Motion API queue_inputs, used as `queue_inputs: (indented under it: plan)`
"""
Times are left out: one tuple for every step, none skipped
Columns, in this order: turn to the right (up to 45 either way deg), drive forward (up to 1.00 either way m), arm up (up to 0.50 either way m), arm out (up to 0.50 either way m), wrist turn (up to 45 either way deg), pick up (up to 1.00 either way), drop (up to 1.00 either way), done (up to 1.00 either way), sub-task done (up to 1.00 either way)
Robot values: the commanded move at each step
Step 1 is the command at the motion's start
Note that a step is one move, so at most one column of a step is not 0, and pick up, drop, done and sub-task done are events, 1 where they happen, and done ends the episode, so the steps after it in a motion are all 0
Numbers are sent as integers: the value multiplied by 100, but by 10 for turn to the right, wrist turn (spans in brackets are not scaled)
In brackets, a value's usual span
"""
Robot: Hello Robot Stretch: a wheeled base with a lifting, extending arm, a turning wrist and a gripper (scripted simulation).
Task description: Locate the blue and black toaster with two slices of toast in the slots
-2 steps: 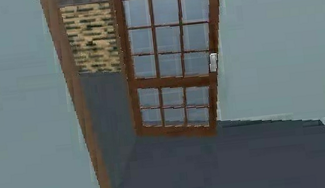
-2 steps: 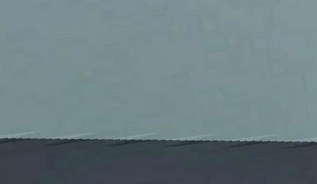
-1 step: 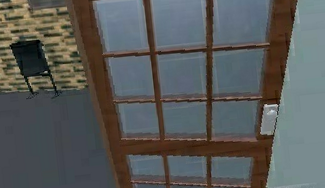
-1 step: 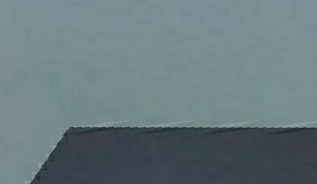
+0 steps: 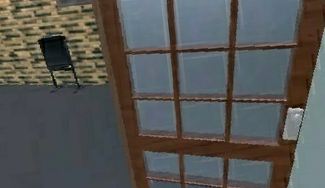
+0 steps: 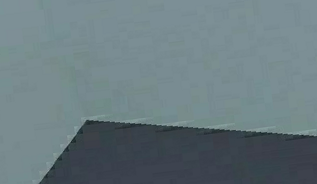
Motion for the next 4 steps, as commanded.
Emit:
queue_inputs:
  plan:
    - [0, 35, 0, 0, 0, 0, 0, 0, 0]
    - [-120, 0, 0, 0, 0, 0, 0, 0, 0]
    - [0, 35, 0, 0, 0, 0, 0, 0, 0]
    - [-450, 0, 0, 0, 0, 0, 0, 0, 0]
